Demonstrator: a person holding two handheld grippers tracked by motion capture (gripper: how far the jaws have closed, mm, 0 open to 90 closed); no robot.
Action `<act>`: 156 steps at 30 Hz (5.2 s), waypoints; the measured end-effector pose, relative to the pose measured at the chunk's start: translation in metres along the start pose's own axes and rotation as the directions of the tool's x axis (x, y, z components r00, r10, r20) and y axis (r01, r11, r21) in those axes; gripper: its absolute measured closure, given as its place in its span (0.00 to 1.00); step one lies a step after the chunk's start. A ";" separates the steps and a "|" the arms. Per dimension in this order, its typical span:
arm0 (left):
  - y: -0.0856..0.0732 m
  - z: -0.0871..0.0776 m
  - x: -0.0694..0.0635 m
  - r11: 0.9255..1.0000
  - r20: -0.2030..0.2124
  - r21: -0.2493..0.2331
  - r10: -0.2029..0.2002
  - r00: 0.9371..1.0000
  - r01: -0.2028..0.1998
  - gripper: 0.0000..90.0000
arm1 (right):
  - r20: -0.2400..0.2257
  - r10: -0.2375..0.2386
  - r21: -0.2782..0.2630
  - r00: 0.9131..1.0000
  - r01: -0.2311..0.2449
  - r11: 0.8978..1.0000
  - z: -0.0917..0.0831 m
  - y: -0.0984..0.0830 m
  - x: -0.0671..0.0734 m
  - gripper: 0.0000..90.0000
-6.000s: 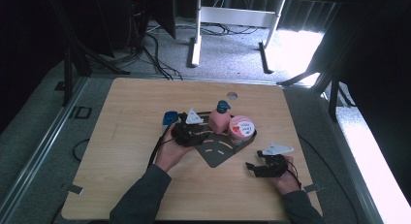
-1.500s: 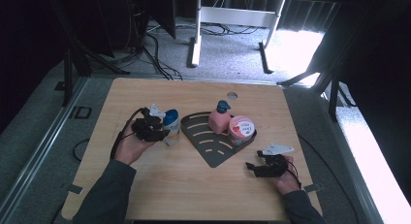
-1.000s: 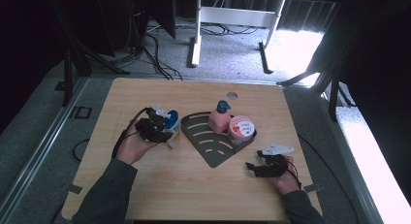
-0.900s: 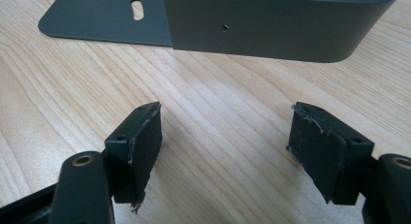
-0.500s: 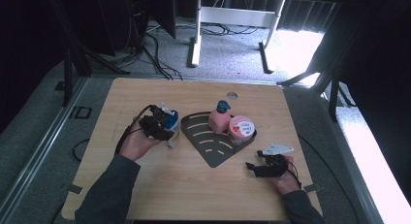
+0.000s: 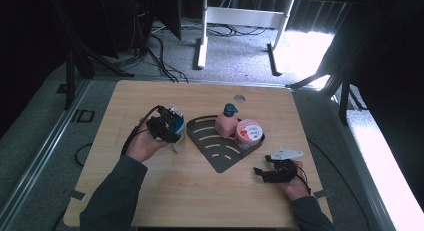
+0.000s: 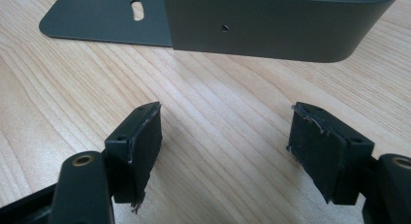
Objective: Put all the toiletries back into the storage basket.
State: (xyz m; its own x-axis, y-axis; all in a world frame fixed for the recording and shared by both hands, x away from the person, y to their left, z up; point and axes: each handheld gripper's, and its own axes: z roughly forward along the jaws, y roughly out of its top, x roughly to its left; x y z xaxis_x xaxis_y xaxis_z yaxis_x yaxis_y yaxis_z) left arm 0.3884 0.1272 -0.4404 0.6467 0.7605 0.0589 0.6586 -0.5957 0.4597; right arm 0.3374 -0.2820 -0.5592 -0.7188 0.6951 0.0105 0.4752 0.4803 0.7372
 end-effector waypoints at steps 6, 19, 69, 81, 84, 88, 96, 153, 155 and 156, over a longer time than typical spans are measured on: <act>0.006 0.003 0.000 1.000 -0.004 0.026 0.004 1.000 -0.004 0.59 | 0.000 0.000 0.000 1.000 0.000 1.000 0.000 0.000 0.000 0.30; 0.013 0.008 0.003 0.998 0.004 0.070 0.003 1.000 -0.003 0.59 | 0.000 -0.001 0.000 1.000 0.001 1.000 0.000 0.000 0.000 0.30; 0.020 0.034 0.002 0.985 -0.008 0.175 0.003 1.000 -0.001 0.58 | -0.002 -0.002 0.000 1.000 0.002 1.000 0.000 0.000 0.000 0.30; 0.019 0.034 0.005 0.987 0.016 0.163 -0.012 1.000 0.009 0.61 | -0.003 -0.001 -0.001 1.000 0.001 1.000 0.000 0.000 0.000 0.30; 0.019 0.033 0.005 0.987 0.020 0.162 -0.014 1.000 0.010 0.61 | -0.003 -0.001 -0.001 1.000 0.001 1.000 0.000 0.000 0.000 0.30; 0.019 0.032 0.004 0.987 0.011 0.161 -0.007 1.000 0.005 0.61 | -0.004 -0.001 -0.001 1.000 0.001 1.000 0.000 0.000 -0.001 0.30; 0.017 0.031 0.005 0.987 -0.004 0.160 -0.009 1.000 0.009 0.62 | -0.004 -0.002 -0.001 1.000 0.002 1.000 0.000 0.000 -0.001 0.30; 0.036 -0.005 0.003 0.998 -0.024 0.056 -0.011 1.000 0.012 0.62 | -0.004 -0.002 -0.002 1.000 0.002 1.000 0.000 0.000 -0.001 0.30; 0.038 -0.005 0.002 0.999 -0.022 0.049 -0.013 1.000 0.014 0.62 | -0.005 -0.002 -0.002 1.000 0.002 1.000 0.000 0.000 -0.001 0.30; 0.038 -0.005 0.002 0.999 -0.022 0.049 -0.013 1.000 0.014 0.62 | -0.005 -0.002 -0.003 1.000 0.002 1.000 0.000 0.000 -0.001 0.30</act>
State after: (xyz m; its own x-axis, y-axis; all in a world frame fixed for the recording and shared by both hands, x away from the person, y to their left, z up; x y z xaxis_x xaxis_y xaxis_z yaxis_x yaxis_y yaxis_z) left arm 0.4126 0.1069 -0.4180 0.6294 0.7737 0.0729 0.6857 -0.5970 0.4165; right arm 0.3381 -0.2824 -0.5592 -0.7221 0.6917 0.0123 0.4726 0.4802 0.7390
